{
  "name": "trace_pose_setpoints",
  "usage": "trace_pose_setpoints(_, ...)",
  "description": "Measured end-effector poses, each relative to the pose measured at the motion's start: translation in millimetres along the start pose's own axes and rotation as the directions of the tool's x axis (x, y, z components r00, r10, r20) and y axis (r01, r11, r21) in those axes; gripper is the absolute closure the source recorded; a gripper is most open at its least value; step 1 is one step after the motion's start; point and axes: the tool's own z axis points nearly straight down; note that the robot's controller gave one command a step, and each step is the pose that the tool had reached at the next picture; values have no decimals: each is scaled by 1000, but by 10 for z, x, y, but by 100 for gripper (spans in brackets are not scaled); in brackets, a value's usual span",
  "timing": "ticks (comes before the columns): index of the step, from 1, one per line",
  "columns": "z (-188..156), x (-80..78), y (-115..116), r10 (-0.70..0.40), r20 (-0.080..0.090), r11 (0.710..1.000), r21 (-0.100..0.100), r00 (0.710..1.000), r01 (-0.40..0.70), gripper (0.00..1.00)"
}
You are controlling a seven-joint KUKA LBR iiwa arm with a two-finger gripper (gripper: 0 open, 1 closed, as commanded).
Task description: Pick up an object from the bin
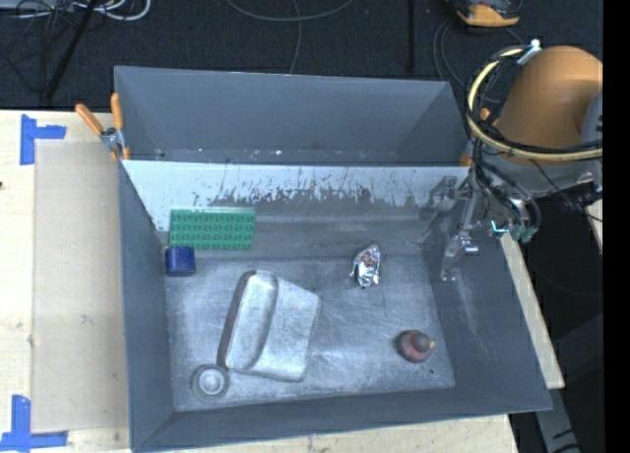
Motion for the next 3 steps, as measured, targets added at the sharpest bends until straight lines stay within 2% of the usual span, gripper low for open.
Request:
trace_pose_setpoints(1,1183,38,196,183,11,983,-2,983,-183,0)
trace_pose_setpoints(2,1155,227,716,289,17,957,-3,957,-289,0)
trace_pose_setpoints(3,1143,223,717,286,15,958,-3,958,-286,100)
